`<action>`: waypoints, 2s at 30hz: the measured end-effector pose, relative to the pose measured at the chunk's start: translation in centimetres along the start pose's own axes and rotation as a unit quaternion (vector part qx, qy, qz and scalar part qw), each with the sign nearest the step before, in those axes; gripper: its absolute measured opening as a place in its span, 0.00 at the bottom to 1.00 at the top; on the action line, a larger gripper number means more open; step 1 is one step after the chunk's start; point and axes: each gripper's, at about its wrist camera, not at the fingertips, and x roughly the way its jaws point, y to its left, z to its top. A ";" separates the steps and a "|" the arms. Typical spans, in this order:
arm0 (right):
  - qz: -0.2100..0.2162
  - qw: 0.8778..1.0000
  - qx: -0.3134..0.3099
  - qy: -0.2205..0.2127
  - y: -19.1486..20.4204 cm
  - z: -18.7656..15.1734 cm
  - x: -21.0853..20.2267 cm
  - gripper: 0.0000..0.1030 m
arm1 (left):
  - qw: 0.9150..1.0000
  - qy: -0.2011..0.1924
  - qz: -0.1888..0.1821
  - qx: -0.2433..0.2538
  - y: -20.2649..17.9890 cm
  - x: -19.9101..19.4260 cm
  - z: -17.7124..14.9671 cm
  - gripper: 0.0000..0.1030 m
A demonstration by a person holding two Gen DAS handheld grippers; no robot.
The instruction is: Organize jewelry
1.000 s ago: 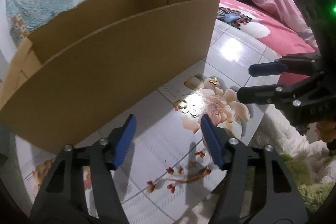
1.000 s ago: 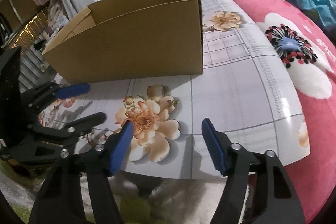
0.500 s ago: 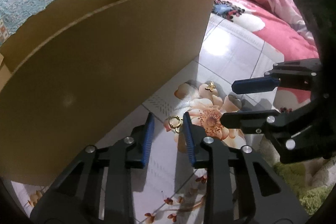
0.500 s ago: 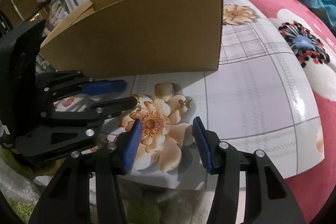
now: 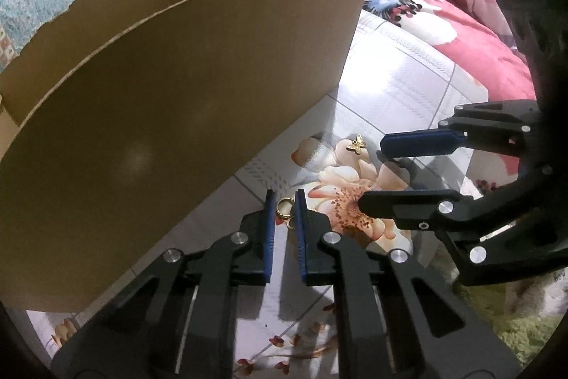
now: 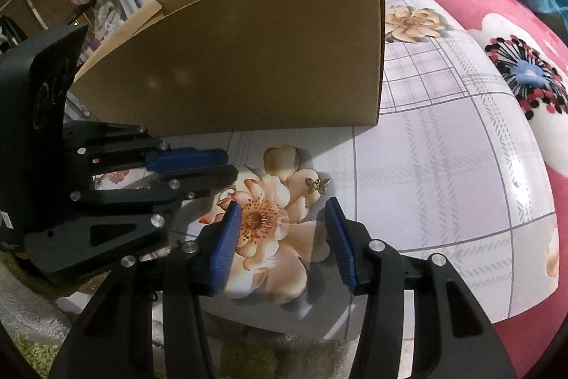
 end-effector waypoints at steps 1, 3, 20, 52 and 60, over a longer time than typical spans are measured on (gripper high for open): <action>0.001 1.000 0.001 -0.002 -0.1 0.0 -0.1 0.47 | 1.000 0.000 0.000 0.000 0.0 0.0 0.0 0.09; 0.001 1.000 0.004 -0.004 -0.3 -0.2 -0.4 0.47 | 1.000 -0.001 0.000 -0.002 0.0 0.0 -0.1 0.09; 0.011 0.999 -0.036 -0.014 2.0 -0.4 -0.9 0.41 | 0.997 -0.032 0.013 -0.066 3.6 -2.6 -1.9 0.09; -0.018 0.990 -0.142 0.006 5.9 1.2 2.9 0.11 | 0.997 -0.034 0.011 -0.075 4.8 -2.5 -3.3 0.09; -0.015 0.990 -0.137 0.004 5.0 1.1 2.2 0.11 | 0.997 -0.035 0.011 -0.073 4.8 -2.6 -3.3 0.09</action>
